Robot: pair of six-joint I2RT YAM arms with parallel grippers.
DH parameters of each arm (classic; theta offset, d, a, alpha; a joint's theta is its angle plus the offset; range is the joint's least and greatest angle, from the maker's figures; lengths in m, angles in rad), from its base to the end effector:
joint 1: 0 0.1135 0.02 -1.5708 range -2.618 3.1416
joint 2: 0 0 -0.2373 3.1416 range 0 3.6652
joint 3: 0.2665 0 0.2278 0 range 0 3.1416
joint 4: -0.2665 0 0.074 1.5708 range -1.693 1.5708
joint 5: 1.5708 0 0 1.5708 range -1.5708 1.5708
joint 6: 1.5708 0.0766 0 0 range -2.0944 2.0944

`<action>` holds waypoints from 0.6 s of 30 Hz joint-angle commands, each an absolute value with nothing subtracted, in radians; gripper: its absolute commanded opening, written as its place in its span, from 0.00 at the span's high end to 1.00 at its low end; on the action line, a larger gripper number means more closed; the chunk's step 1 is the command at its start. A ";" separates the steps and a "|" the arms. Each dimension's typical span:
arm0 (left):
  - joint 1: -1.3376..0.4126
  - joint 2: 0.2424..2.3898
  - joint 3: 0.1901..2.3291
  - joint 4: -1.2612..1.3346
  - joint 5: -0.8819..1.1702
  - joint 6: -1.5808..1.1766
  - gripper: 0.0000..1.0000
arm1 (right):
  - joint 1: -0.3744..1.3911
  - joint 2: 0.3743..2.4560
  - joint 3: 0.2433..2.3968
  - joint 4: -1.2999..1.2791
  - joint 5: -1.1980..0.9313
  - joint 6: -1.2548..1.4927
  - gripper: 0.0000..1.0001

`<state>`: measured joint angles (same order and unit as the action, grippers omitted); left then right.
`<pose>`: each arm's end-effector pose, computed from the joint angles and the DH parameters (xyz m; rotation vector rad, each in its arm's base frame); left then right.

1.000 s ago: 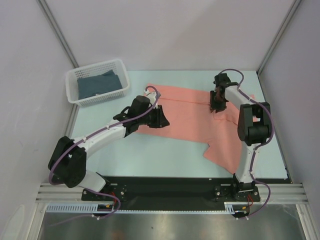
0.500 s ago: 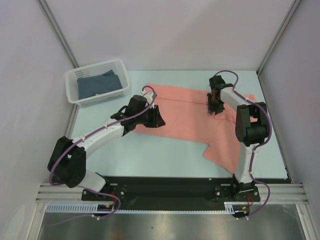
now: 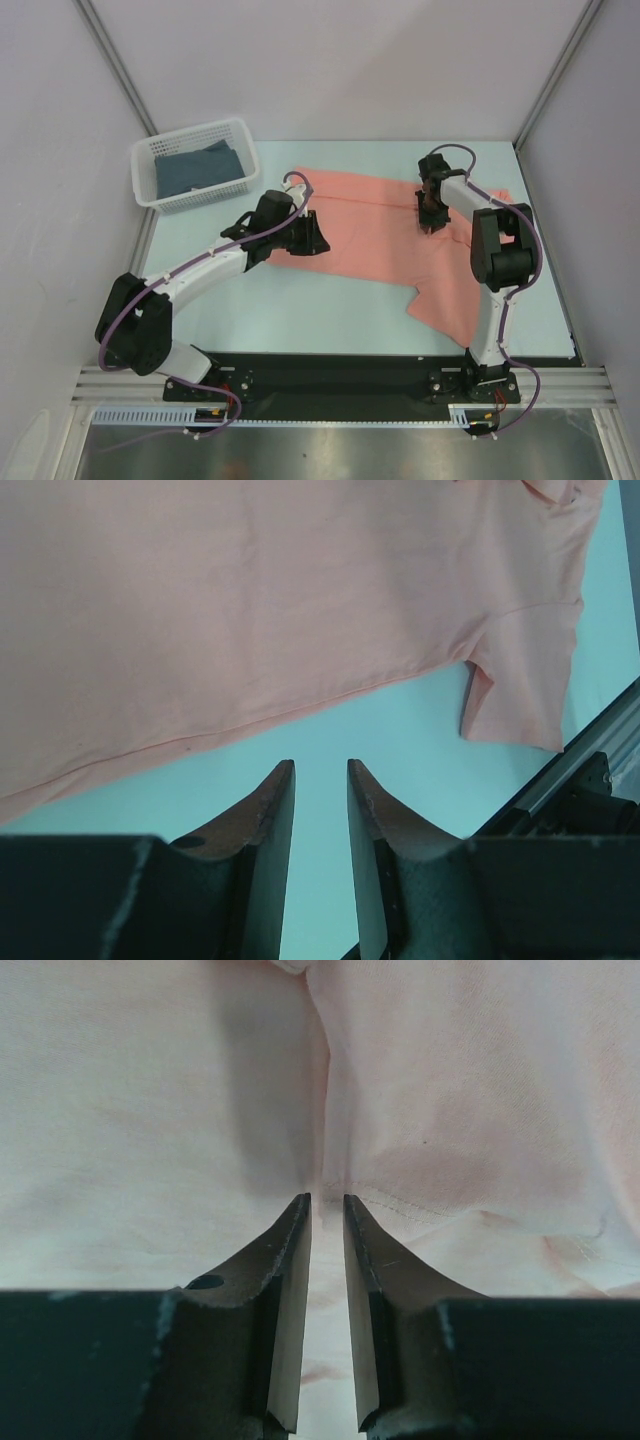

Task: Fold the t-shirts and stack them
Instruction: Fold the tshirt

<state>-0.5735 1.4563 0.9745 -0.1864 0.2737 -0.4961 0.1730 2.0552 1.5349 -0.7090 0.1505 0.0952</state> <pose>0.2671 -0.1972 0.2090 0.2483 2.3478 -0.8610 0.3971 0.0577 0.1252 -0.0720 2.7794 -0.1436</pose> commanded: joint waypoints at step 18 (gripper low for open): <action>-0.563 1.431 0.974 -0.169 0.290 -0.491 0.67 | 0.175 2.013 1.543 -0.748 0.187 0.104 0.92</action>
